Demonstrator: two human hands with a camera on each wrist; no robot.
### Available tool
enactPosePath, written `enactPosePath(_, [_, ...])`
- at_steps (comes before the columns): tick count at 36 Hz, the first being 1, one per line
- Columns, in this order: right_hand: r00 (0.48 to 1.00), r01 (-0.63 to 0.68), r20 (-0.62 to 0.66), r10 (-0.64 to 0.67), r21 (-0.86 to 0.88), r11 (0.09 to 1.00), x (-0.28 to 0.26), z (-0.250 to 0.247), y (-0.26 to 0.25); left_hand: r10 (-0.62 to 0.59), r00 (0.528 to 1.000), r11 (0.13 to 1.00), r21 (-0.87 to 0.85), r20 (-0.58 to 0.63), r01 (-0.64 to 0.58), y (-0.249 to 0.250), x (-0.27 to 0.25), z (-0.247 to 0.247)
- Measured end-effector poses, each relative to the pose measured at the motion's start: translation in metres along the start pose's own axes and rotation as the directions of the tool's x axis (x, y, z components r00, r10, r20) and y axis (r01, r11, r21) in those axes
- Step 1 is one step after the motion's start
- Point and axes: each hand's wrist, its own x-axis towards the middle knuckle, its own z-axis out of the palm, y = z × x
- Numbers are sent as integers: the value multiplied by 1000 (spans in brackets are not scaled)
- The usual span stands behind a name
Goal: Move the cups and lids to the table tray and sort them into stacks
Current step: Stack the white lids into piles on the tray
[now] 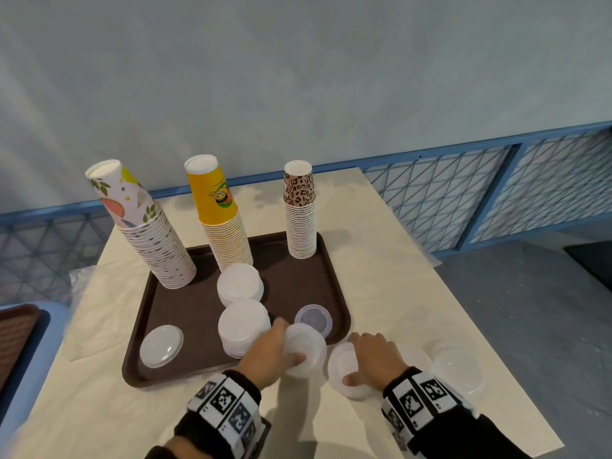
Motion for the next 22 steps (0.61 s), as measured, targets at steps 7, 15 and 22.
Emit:
enactPosePath(7, [999,41,32,-43,58,997,-3,4,-4,-80,993,977,-203,-89,60,24,35,-21])
enactPosePath(15, [994,105,14,-108,130,986,-7,12,-6,-177,984,978,-114,0,175,32,71,-5])
enactPosePath(22, [990,132,7,-144,354,926,-15,8,-3,-204,979,974,107,10,201,28,86,6])
